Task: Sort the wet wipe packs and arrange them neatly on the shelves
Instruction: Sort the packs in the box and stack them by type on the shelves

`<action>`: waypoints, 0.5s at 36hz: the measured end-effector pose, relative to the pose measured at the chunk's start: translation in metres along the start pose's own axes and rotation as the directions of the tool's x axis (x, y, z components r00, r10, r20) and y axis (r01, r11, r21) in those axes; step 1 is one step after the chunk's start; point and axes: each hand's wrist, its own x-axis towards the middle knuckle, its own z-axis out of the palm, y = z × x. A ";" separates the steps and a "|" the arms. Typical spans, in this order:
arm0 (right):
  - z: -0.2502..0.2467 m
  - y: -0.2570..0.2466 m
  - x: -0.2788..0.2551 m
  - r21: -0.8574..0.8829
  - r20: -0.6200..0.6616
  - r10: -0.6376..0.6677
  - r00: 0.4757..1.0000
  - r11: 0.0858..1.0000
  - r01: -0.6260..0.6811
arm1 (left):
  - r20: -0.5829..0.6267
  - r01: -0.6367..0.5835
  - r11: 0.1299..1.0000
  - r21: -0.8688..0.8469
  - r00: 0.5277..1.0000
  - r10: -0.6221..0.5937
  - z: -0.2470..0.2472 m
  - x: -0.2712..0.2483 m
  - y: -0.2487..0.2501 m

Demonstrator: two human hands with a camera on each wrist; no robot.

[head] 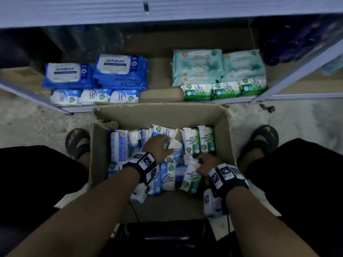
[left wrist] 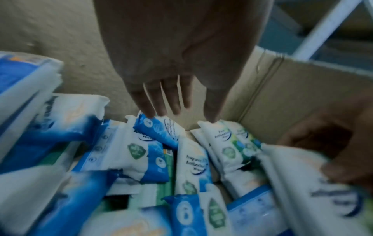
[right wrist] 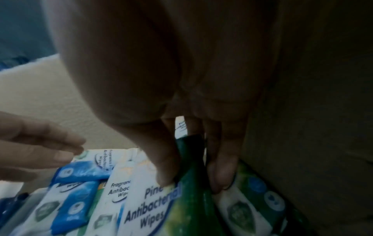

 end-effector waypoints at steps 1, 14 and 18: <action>0.000 0.006 0.004 -0.007 -0.020 0.011 1.000 1.000 -0.011 | -0.059 -0.004 0.998 0.067 0.998 0.008 0.000 0.008 0.000; 0.005 0.020 0.035 0.029 -0.007 0.042 0.999 0.999 -0.042 | -0.085 0.083 0.836 0.543 0.995 -0.044 0.041 0.065 0.006; 0.003 0.021 0.036 0.060 -0.002 0.044 0.999 0.997 -0.044 | -0.065 0.166 0.815 0.556 0.985 -0.157 0.047 0.069 0.004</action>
